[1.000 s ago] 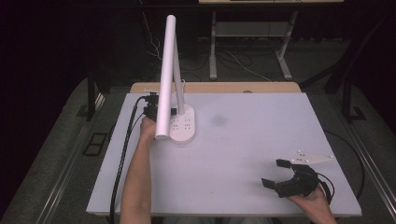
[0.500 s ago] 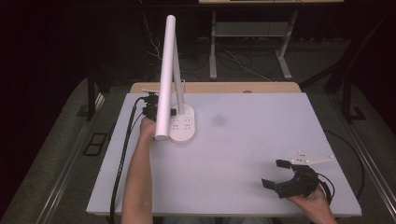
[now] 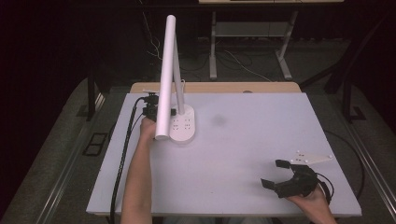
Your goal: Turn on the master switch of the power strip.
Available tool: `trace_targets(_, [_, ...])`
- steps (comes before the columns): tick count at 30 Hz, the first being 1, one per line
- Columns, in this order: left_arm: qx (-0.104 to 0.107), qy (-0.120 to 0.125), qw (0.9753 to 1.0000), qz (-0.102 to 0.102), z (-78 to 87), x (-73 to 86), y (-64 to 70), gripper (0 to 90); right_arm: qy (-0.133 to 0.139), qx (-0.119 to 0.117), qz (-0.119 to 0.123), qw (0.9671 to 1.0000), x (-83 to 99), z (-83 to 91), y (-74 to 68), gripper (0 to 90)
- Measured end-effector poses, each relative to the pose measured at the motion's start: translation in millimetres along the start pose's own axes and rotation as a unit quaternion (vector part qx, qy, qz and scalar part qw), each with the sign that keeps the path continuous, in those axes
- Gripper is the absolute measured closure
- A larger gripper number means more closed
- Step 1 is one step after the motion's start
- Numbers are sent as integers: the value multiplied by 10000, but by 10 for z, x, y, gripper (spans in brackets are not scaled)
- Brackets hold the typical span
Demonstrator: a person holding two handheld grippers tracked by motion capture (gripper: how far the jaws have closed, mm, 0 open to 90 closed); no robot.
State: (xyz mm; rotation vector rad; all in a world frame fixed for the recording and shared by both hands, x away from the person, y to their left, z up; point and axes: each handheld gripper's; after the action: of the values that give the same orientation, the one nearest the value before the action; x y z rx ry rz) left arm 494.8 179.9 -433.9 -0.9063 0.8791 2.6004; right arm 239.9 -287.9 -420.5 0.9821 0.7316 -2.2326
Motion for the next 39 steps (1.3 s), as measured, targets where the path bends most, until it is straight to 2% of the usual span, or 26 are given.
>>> trace_targets(2, [-7,17,10000,36,0,2,3,900,-5,5,8,10000,-1,1,-3,3])
trace_targets(7, [-92,36,9999,-61,2,7,26,900,2,15,13,10000,2,5,-4,3])
trace_targets(11, [-30,151,9999,-28,9,23,21,900,17,12,-3,10000,2,8,10,3])
trace_targets(12, [-83,128,9999,-38,14,20,34,900,22,11,-8,10000,1,7,11,4])
trace_targets(14, [-171,114,9995,-243,19,16,63,900,21,8,2,10000,0,5,11,3])
trace_targets(21, [-326,159,9984,-441,67,26,70,896,-10,6,8,10000,-1,-11,5,3])
trace_targets(23, [-377,239,9980,-455,84,39,69,895,-5,9,5,10000,-1,-10,14,3])
trace_targets(26, [-337,316,9979,-456,123,69,63,866,-9,0,-4,10000,-1,-9,17,3])
trace_targets(32, [-329,403,9971,-553,238,64,88,865,-19,4,12,10000,-2,-16,15,3])
trace_targets(37, [-304,528,9957,-699,391,36,136,851,-20,2,12,10000,-3,-21,20,4])
trace_targets(39, [-361,607,9943,-802,461,37,165,807,-23,3,14,10000,-4,-21,22,3])
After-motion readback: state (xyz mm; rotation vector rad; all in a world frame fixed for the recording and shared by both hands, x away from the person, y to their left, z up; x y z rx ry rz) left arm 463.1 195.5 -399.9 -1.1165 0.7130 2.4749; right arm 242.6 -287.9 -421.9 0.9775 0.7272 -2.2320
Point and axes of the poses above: each handheld gripper's, and its own axes: z roughly backward along the jaws, x roughly out of its underside, y roughly to its right, and after that the axes turned 1 degree about -y, right-handed
